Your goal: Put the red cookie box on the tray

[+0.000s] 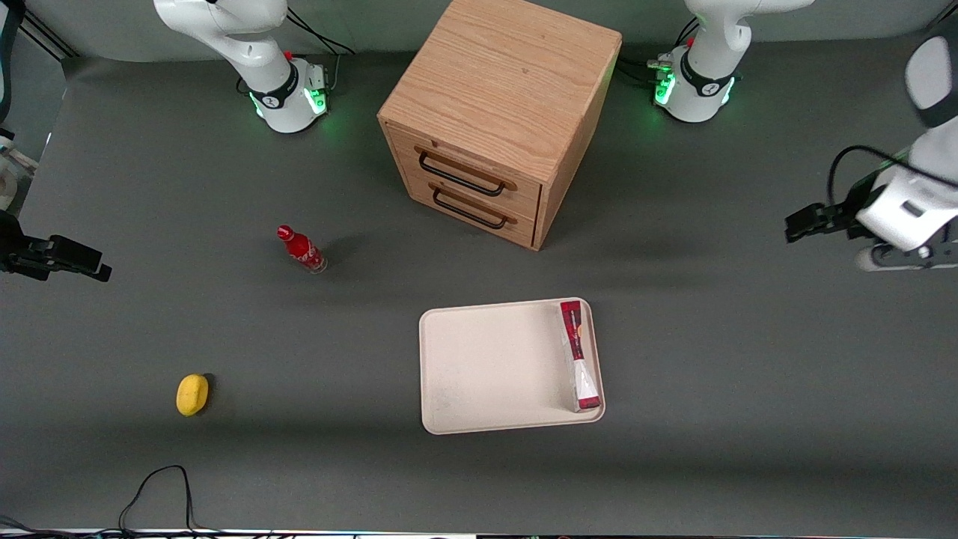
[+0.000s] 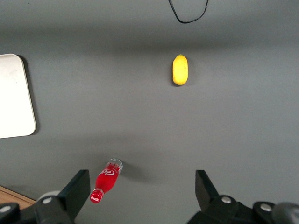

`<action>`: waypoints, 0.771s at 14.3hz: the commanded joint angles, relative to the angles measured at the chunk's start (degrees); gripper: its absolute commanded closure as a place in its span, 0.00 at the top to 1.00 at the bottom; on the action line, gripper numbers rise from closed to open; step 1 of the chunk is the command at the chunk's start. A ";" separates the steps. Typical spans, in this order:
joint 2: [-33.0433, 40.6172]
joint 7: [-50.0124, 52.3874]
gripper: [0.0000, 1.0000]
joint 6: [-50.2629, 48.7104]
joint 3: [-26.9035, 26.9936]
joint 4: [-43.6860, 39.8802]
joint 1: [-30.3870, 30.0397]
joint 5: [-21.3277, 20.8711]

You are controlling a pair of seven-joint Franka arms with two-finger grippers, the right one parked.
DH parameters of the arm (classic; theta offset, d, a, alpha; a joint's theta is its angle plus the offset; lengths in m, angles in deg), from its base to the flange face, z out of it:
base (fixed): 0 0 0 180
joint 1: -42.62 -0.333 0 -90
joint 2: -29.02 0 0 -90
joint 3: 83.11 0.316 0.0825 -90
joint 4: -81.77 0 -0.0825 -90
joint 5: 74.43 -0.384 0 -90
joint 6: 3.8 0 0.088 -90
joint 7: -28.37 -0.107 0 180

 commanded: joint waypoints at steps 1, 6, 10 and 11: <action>-0.46 0.48 1.00 -4.62 2.84 -5.15 3.49 -2.73; -2.04 6.72 1.00 -10.96 -0.94 -9.12 0.86 -5.47; -2.22 6.72 1.00 -10.44 -0.50 -9.21 2.70 -5.20; -2.31 6.72 1.00 -10.18 -0.50 -9.21 2.70 -5.29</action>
